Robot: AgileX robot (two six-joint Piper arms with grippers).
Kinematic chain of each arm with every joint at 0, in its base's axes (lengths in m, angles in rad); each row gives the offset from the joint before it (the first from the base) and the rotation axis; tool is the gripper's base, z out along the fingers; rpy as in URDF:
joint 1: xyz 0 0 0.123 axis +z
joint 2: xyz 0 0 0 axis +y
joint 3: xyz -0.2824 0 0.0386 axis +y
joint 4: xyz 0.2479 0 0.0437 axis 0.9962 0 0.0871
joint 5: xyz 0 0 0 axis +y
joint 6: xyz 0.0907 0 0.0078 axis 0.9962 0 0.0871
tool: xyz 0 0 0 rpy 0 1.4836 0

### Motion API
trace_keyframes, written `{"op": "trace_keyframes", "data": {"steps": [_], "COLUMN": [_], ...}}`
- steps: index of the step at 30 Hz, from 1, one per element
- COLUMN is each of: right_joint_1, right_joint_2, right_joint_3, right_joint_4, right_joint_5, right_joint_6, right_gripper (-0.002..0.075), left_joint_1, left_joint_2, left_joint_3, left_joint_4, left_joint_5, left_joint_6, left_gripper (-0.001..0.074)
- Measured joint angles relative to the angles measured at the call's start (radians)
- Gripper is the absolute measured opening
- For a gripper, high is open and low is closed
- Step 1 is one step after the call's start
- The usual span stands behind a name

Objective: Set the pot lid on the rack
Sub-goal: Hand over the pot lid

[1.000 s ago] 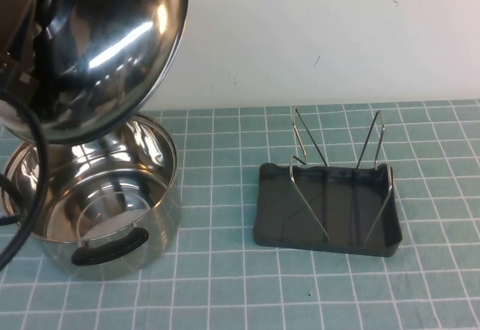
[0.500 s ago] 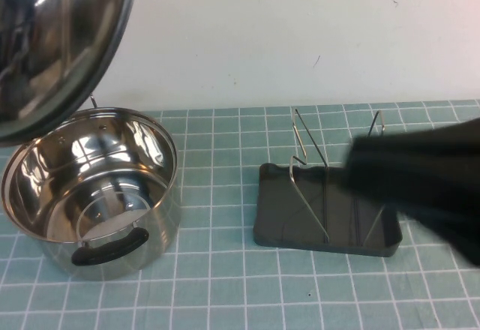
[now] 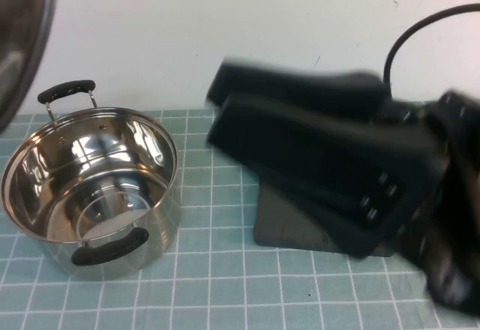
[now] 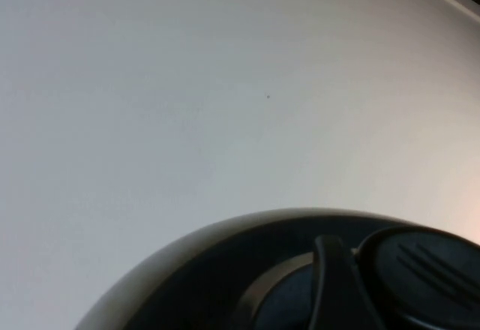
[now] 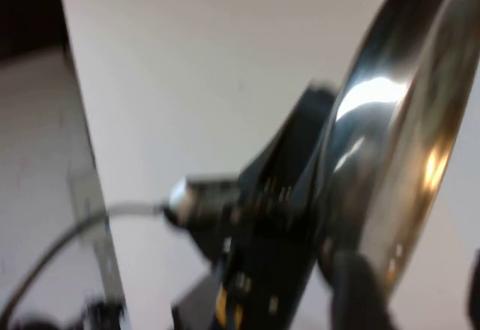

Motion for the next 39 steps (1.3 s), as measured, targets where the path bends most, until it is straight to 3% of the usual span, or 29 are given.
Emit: {"op": "trace_keyframes", "data": {"steps": [3,7,16,22,26,28,30,32,35,39], "right_joint_1": [0.0,0.007,0.049,0.049,0.049,0.049,0.049,0.049,0.047,0.045], "right_joint_2": [0.012,0.051,0.18,0.26,0.291,0.302,0.314,0.325,0.338,0.343], "right_joint_3": [-0.004,-0.066,-0.258,-0.377,-0.431,-0.441,-0.442,-0.442,-0.442,-0.442], "right_joint_4": [0.092,0.073,0.032,-0.032,-0.094,-0.109,-0.124,-0.131,-0.129,-0.129], "right_joint_5": [-0.005,-0.027,-0.035,-0.037,-0.042,-0.044,-0.047,-0.028,-0.026,-0.006], "right_joint_6": [0.07,0.138,0.209,0.249,0.25,0.241,0.214,0.184,0.18,0.137], "right_gripper": [0.0459,0.0571,0.0596,0.0594,0.0518,0.0416,0.0256,0.0134,0.0127,0.0126], "left_joint_1": [0.0,0.0,0.0,0.0,0.0,0.0,0.0,0.0,0.0,0.0], "left_joint_2": [-0.003,-0.003,-0.005,-0.007,-0.009,-0.009,-0.01,-0.011,-0.015,-0.019], "left_joint_3": [0.0,0.0,0.0,0.0,0.0,0.0,-0.002,-0.004,-0.009,-0.014], "left_joint_4": [0.032,0.078,0.125,0.253,0.319,0.333,0.345,0.356,0.412,0.476], "left_joint_5": [0.026,0.034,0.039,0.039,0.036,0.036,0.036,0.033,0.061,0.107], "left_joint_6": [-0.077,-0.148,-0.165,-0.17,-0.185,-0.212,-0.249,-0.301,-0.413,-0.492], "left_gripper": [0.0328,0.0328,0.0328,0.0328,0.0328,0.0328,0.0358,0.0468,0.0619,0.068]}}
